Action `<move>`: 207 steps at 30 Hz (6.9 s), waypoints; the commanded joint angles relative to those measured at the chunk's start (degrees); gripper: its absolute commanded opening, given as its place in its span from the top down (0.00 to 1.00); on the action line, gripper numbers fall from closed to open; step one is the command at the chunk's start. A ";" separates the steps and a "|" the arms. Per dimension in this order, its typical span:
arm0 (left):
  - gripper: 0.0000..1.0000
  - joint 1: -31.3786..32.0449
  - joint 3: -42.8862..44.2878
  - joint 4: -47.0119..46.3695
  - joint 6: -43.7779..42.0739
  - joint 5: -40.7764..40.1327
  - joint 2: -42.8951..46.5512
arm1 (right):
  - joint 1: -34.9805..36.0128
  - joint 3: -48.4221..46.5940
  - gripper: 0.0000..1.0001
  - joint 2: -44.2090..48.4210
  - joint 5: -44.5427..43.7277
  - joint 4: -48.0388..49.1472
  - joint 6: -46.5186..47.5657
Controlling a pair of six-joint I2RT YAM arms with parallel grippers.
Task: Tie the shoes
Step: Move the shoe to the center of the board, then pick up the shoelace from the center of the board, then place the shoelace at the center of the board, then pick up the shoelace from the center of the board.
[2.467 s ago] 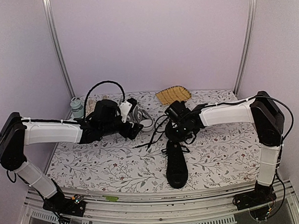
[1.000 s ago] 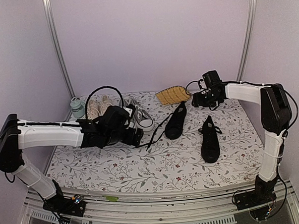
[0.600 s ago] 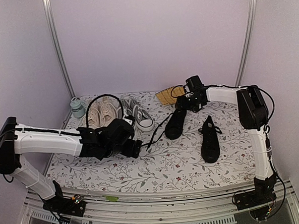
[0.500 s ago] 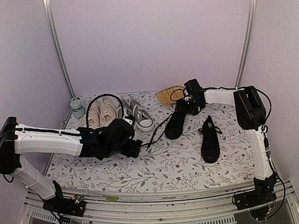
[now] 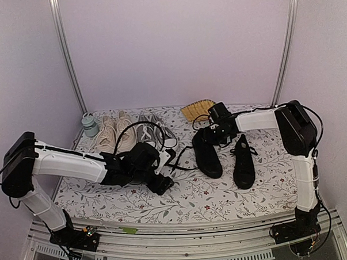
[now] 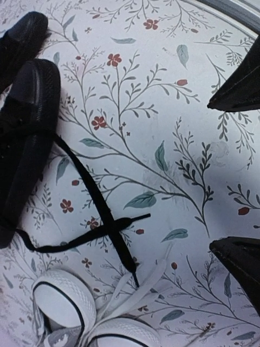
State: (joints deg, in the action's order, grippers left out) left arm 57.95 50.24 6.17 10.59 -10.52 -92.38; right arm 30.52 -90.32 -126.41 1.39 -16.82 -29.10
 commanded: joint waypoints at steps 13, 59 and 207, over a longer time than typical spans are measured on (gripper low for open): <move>0.04 -6.81 3.05 -0.81 -20.17 17.03 -9.00 | 13.25 26.90 0.99 22.86 -9.15 0.25 -15.82; 1.00 -13.15 15.72 0.98 -15.60 13.09 -12.59 | 32.64 10.76 0.43 13.08 9.33 -21.97 44.10; 0.78 0.22 16.76 29.55 1.01 10.45 -19.75 | -3.63 32.65 1.00 47.76 18.10 -7.57 22.60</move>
State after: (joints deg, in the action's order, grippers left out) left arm 58.85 68.82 33.95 11.25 0.27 -109.60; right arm 26.98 -56.71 -78.61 18.59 -25.30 -6.57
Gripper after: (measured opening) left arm 0.277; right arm 0.008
